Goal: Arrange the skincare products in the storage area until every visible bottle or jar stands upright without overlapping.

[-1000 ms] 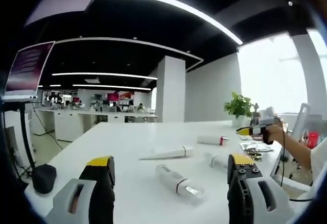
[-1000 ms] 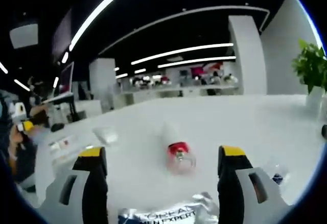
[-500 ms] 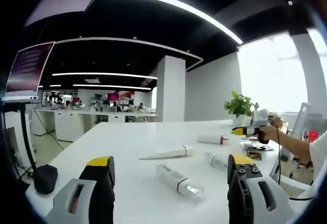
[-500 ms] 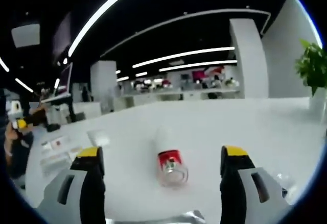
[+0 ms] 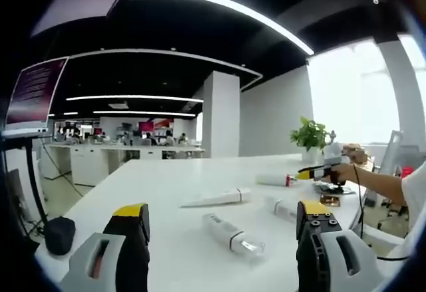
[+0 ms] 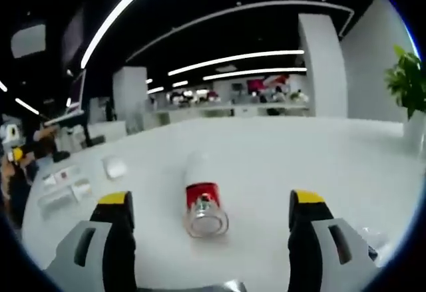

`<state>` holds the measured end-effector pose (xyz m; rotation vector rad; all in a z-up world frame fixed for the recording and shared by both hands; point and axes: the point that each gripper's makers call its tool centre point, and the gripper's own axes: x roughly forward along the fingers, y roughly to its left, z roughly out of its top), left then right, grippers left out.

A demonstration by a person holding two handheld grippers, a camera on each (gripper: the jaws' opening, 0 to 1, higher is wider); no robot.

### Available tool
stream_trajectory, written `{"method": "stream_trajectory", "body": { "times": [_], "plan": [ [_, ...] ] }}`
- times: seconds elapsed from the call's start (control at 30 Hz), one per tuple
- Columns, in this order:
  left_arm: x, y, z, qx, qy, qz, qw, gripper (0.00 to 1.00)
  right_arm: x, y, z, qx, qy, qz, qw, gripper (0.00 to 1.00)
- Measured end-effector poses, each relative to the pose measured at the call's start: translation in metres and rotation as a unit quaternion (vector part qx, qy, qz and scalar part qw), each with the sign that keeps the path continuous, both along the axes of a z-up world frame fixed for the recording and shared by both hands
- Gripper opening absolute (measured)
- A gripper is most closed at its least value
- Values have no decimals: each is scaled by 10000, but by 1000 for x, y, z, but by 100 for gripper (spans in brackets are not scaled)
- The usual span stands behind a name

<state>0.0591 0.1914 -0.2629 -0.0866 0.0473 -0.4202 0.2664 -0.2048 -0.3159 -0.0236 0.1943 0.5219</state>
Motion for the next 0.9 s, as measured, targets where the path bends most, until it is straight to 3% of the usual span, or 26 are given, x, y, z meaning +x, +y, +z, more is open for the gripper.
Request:
{"method": "stream_trajectory", "body": {
  "times": [0.2, 0.4, 0.67, 0.9],
  "plan": [
    [0, 1, -1, 25, 17, 2, 10000, 94, -4, 5, -6, -68, 87, 60, 9999, 91],
    [1, 1, -2, 23, 39, 1, 10000, 94, -3, 9, -10, -273, 149, 139, 9994, 81],
    [0, 2, -2, 13, 32, -8, 10000, 94, -5, 14, -16, -348, 378, 209, 9985, 61],
    [1, 1, -4, 22, 50, -27, 10000, 94, -4, 16, -16, -379, 425, 207, 9982, 56]
  ]
}}
